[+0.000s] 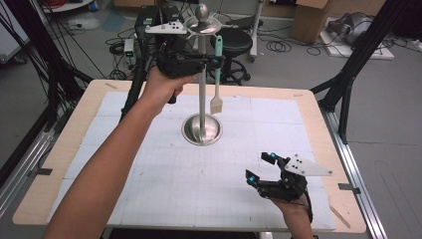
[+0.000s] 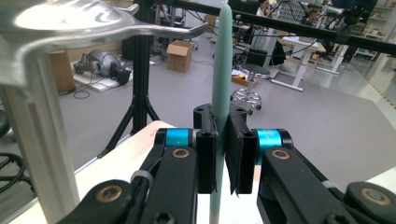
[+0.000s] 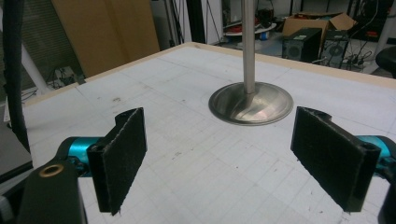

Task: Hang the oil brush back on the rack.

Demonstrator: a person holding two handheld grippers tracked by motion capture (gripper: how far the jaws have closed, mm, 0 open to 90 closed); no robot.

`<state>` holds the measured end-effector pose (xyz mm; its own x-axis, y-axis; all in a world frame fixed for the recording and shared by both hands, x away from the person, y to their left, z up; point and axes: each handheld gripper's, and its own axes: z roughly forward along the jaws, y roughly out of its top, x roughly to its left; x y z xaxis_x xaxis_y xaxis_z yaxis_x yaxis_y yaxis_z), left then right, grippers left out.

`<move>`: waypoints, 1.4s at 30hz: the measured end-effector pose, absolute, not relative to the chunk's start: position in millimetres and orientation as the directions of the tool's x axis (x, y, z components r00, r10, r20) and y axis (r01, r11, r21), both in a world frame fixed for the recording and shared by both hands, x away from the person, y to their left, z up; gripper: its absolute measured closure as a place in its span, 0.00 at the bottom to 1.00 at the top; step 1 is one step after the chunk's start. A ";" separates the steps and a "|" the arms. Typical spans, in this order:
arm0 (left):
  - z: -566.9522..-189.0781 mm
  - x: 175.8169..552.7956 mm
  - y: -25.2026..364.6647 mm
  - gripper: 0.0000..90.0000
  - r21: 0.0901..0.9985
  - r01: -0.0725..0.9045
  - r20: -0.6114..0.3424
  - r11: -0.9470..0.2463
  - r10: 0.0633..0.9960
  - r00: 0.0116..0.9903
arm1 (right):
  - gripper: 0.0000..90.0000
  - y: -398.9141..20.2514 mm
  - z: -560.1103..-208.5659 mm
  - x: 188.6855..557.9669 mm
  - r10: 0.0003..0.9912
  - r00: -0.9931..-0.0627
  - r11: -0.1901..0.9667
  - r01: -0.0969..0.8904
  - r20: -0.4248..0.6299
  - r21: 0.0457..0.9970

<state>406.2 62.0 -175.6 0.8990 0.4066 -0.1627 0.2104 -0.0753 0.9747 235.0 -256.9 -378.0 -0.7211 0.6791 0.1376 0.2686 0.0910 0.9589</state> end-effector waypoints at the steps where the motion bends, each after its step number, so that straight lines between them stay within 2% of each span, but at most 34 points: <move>1: -175.6 406.2 62.0 0.92 0.975 0.210 -0.163 -0.075 0.407 0.899 | 0.19 -256.8 -377.9 235.0 0.678 -0.722 0.091 0.268 0.138 0.959; 23: -173.7 409.0 54.9 0.92 0.973 0.220 -0.168 -0.072 0.434 0.885 | 0.19 -257.3 -378.9 233.8 0.667 -0.731 0.086 0.267 0.143 0.960; 40: -175.0 411.5 54.4 0.92 0.970 0.225 -0.152 -0.092 0.492 0.857 | 0.19 -257.7 -377.5 232.4 0.665 -0.733 0.082 0.260 0.141 0.962; 42: -175.4 409.4 54.0 0.92 0.977 0.198 -0.136 -0.083 0.476 0.869 | 0.19 -258.7 -377.6 232.1 0.668 -0.730 0.077 0.262 0.145 0.962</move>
<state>409.4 54.0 -175.4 0.8689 0.4761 -0.1355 0.1979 -0.0832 0.9767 232.1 -258.7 -377.6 -0.7302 0.6676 0.1455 0.2622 0.0772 0.9619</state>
